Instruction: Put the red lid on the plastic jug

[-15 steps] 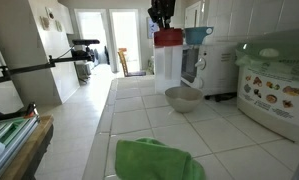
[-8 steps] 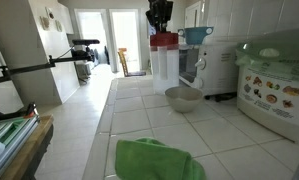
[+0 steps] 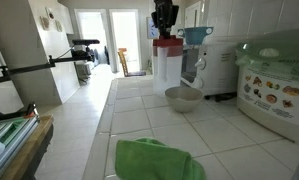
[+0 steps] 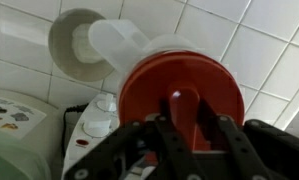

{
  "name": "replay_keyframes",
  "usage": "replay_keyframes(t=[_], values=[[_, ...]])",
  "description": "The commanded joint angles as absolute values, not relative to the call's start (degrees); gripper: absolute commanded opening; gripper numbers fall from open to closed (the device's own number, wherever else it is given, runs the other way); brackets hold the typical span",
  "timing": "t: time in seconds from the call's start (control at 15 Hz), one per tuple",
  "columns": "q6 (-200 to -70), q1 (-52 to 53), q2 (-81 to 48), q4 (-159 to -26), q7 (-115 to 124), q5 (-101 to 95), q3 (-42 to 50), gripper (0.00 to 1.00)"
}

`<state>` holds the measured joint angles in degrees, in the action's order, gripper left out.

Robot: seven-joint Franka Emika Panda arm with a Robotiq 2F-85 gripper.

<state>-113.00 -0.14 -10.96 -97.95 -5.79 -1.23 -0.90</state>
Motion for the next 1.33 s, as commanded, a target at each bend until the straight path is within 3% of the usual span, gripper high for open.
replay_keyframes(t=[0.0, 1.2, 1.27], values=[[-112.1, -1.4, -13.7, -95.9, -8.2, 1.2, -0.5, 0.08], [-108.9, -0.5, -15.5, -95.1, -7.1, -1.2, -0.9, 0.08], [-108.7, -0.4, -15.4, -95.0, -7.1, -1.3, -0.9, 0.41]])
